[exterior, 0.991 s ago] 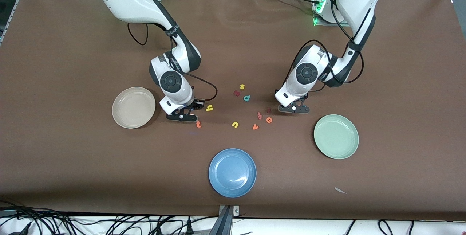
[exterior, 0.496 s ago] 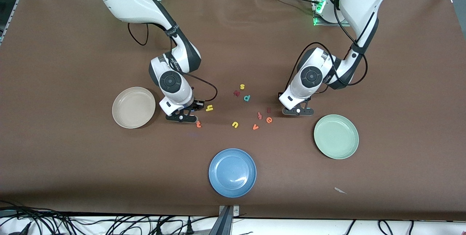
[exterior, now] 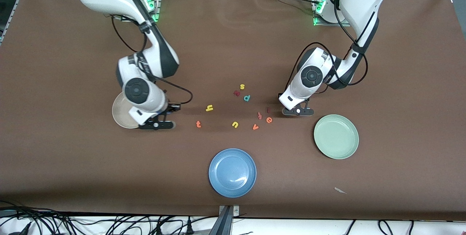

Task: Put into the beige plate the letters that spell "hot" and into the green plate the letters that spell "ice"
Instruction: 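Close the right gripper on blue o while the left gripper grips cyan c, then drop the o on the beige plate while the left gripper drops c on green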

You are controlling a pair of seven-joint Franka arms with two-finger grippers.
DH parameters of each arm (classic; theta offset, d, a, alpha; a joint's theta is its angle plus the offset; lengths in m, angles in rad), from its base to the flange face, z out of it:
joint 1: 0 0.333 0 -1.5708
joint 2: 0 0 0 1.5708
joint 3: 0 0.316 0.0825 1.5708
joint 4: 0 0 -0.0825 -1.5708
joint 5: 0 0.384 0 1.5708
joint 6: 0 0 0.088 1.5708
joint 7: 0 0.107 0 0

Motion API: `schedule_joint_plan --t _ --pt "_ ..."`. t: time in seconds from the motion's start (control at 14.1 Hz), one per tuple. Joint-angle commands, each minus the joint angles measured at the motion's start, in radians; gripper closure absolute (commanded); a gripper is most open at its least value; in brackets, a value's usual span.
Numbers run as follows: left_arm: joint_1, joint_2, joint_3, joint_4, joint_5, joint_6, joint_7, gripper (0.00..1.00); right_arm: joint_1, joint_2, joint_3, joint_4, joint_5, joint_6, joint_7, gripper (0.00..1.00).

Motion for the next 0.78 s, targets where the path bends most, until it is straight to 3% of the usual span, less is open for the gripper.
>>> schedule_joint_plan --t 0.0,0.14,0.42,0.5,0.57,0.71 --pt "0.012 -0.073 0.001 0.012 0.03 -0.059 -0.011 0.98 0.006 -0.104 -0.06 -0.149 0.008 0.024 -0.122 0.97" --pt "0.05 -0.078 -0.002 0.053 0.042 -0.126 0.018 0.98 0.006 -0.15 -0.097 -0.24 0.01 0.078 -0.193 0.97" --pt "0.128 -0.076 0.004 0.118 0.041 -0.182 0.235 0.95 0.004 -0.173 -0.154 -0.442 0.016 0.373 -0.323 0.96" --pt "0.16 -0.072 0.004 0.132 0.041 -0.182 0.293 0.94 0.004 -0.171 -0.154 -0.461 0.016 0.416 -0.325 0.83" --pt "0.186 -0.061 0.005 0.144 0.042 -0.182 0.356 0.94 0.006 -0.171 -0.154 -0.46 0.022 0.416 -0.31 0.01" --pt "0.258 -0.026 0.01 0.199 0.042 -0.179 0.449 0.95 0.007 -0.191 -0.146 -0.429 0.063 0.366 -0.298 0.0"
